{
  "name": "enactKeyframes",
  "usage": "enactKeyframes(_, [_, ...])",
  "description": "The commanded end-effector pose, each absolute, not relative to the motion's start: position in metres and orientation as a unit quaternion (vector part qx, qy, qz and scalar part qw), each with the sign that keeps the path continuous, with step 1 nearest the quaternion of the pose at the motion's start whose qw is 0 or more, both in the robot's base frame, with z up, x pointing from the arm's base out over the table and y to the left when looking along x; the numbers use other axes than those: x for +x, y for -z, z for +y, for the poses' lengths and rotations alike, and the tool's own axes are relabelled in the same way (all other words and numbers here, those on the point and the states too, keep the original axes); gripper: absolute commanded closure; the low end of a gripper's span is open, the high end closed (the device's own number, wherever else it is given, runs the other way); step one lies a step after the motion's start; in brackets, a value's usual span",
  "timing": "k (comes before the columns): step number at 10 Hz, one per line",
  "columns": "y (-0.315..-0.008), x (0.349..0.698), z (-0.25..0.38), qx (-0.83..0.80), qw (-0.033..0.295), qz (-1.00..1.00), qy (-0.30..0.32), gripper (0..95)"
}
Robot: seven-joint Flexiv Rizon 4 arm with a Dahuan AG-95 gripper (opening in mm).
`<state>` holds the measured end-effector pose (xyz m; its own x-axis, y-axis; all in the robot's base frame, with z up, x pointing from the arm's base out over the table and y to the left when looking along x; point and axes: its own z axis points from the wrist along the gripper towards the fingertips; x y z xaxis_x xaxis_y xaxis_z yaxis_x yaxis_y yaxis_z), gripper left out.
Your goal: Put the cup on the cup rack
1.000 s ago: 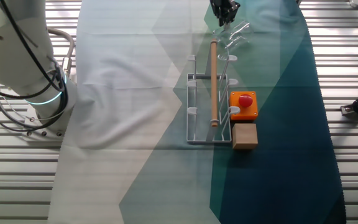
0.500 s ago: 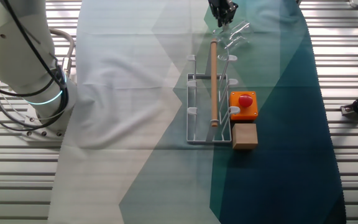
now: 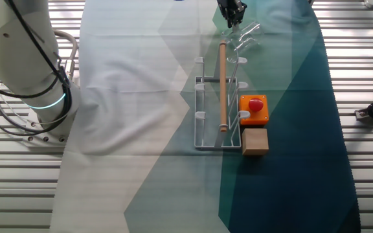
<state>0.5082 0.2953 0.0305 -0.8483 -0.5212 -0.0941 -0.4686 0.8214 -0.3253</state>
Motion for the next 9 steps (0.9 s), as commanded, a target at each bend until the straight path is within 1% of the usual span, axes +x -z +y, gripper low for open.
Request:
enactKeyframes(1, [-0.0271, 0.5122, 0.2999, -0.247, 0.101, 0.953, 0.146, 76.0])
enactKeyframes(6, [-0.0261, 0.5159, 0.3003, -0.247, 0.112, 0.951, 0.152, 76.0])
enactKeyframes(9, [-0.0283, 0.5156, 0.2989, -0.254, 0.109, 0.949, 0.154, 76.0])
